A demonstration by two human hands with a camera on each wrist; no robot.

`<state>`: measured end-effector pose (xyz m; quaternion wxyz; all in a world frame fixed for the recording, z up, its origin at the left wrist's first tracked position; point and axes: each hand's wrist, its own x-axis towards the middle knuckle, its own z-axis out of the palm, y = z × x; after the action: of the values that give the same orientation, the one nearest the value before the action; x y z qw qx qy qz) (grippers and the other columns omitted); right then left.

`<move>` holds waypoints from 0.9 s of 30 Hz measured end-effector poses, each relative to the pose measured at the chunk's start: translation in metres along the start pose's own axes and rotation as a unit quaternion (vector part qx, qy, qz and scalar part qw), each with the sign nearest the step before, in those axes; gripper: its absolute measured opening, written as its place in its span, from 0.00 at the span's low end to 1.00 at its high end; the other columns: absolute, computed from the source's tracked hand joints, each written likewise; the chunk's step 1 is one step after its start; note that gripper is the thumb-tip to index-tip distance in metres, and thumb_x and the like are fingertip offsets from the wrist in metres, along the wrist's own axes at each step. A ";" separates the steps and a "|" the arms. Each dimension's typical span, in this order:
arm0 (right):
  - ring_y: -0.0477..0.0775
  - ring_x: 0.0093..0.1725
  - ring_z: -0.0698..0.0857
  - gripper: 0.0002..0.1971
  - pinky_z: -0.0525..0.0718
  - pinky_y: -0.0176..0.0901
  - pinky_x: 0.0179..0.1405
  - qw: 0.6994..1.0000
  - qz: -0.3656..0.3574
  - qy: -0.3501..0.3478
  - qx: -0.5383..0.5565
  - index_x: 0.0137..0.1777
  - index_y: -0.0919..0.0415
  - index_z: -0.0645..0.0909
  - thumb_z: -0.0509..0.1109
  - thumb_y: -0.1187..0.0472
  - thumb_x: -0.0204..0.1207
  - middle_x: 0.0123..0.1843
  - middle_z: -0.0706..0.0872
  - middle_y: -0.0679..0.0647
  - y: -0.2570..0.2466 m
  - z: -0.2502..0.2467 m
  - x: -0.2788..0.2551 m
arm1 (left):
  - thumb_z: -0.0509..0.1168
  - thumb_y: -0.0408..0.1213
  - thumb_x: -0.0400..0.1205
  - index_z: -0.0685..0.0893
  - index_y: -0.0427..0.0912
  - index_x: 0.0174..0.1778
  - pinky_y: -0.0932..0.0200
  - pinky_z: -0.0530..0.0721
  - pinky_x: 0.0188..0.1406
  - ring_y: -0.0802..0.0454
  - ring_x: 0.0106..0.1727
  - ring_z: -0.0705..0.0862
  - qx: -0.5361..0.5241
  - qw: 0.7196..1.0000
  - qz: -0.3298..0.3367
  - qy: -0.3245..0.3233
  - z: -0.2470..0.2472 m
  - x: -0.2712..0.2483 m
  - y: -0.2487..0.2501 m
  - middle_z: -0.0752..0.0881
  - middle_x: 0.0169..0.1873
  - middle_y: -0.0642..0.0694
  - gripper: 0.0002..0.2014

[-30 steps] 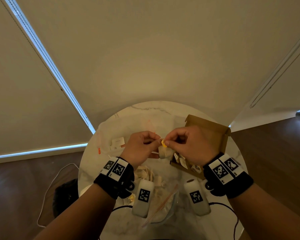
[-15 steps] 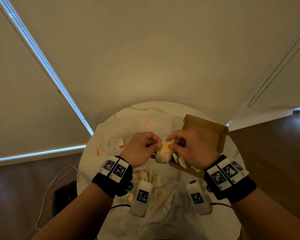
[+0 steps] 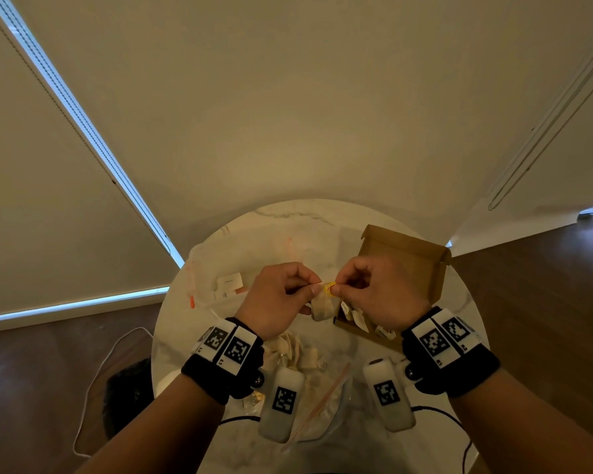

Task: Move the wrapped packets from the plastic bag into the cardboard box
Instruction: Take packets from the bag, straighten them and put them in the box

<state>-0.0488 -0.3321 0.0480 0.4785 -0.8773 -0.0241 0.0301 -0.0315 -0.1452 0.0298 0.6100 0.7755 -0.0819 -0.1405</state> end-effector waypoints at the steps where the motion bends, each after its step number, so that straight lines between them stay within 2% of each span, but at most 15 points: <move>1: 0.40 0.28 0.84 0.04 0.81 0.32 0.30 1.000 0.007 -0.002 0.018 0.41 0.60 0.86 0.79 0.63 0.71 0.32 0.88 0.51 0.000 0.000 0.000 | 0.69 0.27 0.81 0.86 0.35 0.45 0.47 0.91 0.42 0.41 0.41 0.91 -0.008 1.000 -0.002 0.000 0.001 -0.001 0.000 0.92 0.37 0.40 0.01; 4: 0.48 0.28 0.86 0.06 0.86 0.42 0.30 0.997 0.024 -0.017 0.071 0.47 0.60 0.86 0.78 0.66 0.72 0.34 0.90 0.57 -0.003 -0.002 -0.002 | 0.69 0.25 0.80 0.86 0.32 0.45 0.56 0.90 0.39 0.46 0.38 0.91 -0.037 0.999 -0.003 0.005 0.004 -0.002 0.002 0.92 0.37 0.38 0.01; 7: 0.50 0.28 0.88 0.09 0.88 0.40 0.31 0.995 0.027 -0.029 0.090 0.52 0.60 0.86 0.77 0.68 0.73 0.34 0.91 0.58 -0.005 -0.003 -0.003 | 0.69 0.24 0.80 0.86 0.31 0.46 0.58 0.89 0.40 0.49 0.38 0.90 -0.061 0.998 -0.004 0.006 0.006 -0.002 0.004 0.91 0.38 0.35 0.02; 11: 0.55 0.30 0.88 0.06 0.86 0.47 0.32 0.997 0.008 -0.010 0.070 0.46 0.59 0.89 0.80 0.62 0.70 0.33 0.90 0.55 -0.003 -0.003 -0.002 | 0.71 0.25 0.79 0.87 0.33 0.47 0.54 0.90 0.44 0.46 0.41 0.90 -0.067 0.998 0.000 -0.003 0.006 -0.002 0.005 0.91 0.39 0.36 0.03; 15: 0.48 0.32 0.87 0.05 0.87 0.43 0.34 0.999 -0.017 -0.004 0.041 0.42 0.57 0.90 0.80 0.57 0.69 0.34 0.90 0.51 0.000 -0.004 -0.001 | 0.73 0.26 0.77 0.87 0.33 0.46 0.53 0.91 0.42 0.45 0.40 0.91 -0.054 0.998 0.009 0.003 0.006 -0.002 0.006 0.92 0.37 0.38 0.04; 19: 0.46 0.34 0.83 0.04 0.85 0.40 0.30 0.999 -0.043 0.016 -0.001 0.43 0.49 0.89 0.80 0.55 0.69 0.41 0.86 0.47 0.000 -0.007 0.000 | 0.74 0.28 0.77 0.88 0.36 0.43 0.50 0.91 0.41 0.44 0.38 0.91 -0.020 0.999 0.014 0.023 0.007 0.003 0.005 0.92 0.34 0.41 0.02; 24: 0.41 0.33 0.84 0.01 0.81 0.29 0.32 0.997 -0.051 -0.046 -0.040 0.41 0.58 0.89 0.77 0.63 0.72 0.35 0.88 0.48 0.001 -0.016 0.009 | 0.76 0.31 0.75 0.88 0.36 0.44 0.53 0.91 0.44 0.50 0.38 0.91 0.011 1.000 0.029 0.002 0.013 0.010 0.002 0.92 0.35 0.44 0.05; 27: 0.41 0.36 0.84 0.01 0.82 0.29 0.35 0.995 -0.025 -0.046 -0.086 0.42 0.55 0.88 0.77 0.61 0.73 0.37 0.88 0.46 0.018 -0.024 0.017 | 0.77 0.35 0.75 0.88 0.41 0.48 0.57 0.89 0.51 0.54 0.45 0.91 0.031 0.999 0.035 -0.010 0.018 0.018 -0.005 0.92 0.41 0.46 0.08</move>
<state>-0.0299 -0.3604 0.0457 0.4003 -0.9119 -0.0706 0.0559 -0.0202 -0.1662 0.0194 0.5895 0.7893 -0.1192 -0.1238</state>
